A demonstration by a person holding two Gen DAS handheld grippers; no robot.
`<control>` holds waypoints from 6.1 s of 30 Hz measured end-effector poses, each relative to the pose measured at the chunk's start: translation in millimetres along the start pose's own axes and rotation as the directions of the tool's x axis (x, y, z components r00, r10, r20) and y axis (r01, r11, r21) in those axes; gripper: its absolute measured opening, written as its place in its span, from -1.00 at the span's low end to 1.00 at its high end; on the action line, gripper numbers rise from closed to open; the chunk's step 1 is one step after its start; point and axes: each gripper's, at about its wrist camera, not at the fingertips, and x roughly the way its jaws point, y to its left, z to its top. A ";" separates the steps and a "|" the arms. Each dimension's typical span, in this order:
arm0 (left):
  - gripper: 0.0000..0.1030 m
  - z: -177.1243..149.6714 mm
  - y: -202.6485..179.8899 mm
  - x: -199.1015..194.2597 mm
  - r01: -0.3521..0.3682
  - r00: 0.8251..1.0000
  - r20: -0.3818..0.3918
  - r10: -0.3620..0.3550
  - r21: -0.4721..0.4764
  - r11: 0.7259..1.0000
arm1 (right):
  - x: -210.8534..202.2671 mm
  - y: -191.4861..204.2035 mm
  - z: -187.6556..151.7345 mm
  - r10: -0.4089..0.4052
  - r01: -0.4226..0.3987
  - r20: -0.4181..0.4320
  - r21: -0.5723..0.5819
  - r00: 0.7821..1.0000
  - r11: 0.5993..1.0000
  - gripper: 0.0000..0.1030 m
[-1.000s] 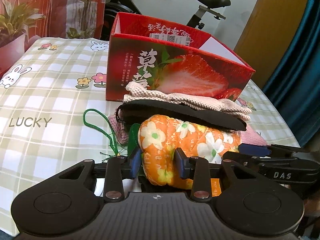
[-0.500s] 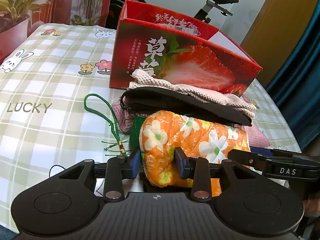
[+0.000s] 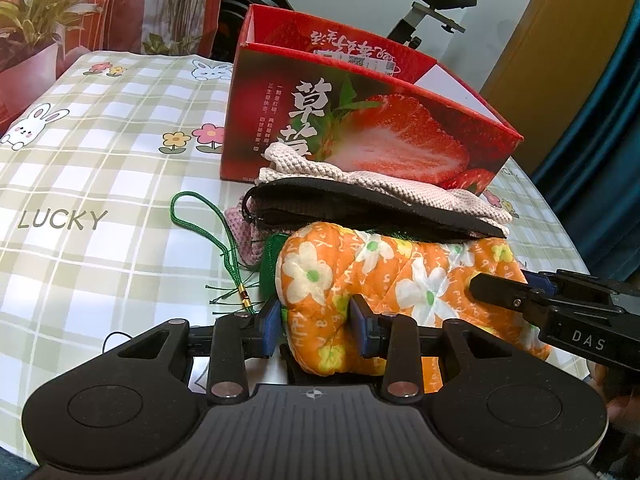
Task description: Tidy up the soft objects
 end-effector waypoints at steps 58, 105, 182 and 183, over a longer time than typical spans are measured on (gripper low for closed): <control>-0.64 194.2 -28.7 22.1 -0.060 0.929 0.370 0.010 0.123 0.991 | 95.3 -7.2 175.3 -0.121 0.223 0.296 -0.339 0.947 0.914 -0.72; 0.94 169.3 -27.8 17.1 -0.165 0.972 0.197 0.128 0.184 0.969 | 70.2 -40.0 151.5 -0.177 0.180 0.200 0.003 0.964 0.984 0.99; 0.93 -4.1 -6.8 -21.1 -0.077 0.997 0.036 0.075 0.038 0.996 | 4.5 -7.8 -13.9 -0.154 0.154 0.025 0.014 0.988 0.988 0.99; 0.93 -4.9 -7.1 -22.6 -0.072 0.997 0.040 0.070 0.038 0.997 | 4.4 -6.9 -14.1 -0.157 0.157 0.016 0.012 0.987 0.988 0.99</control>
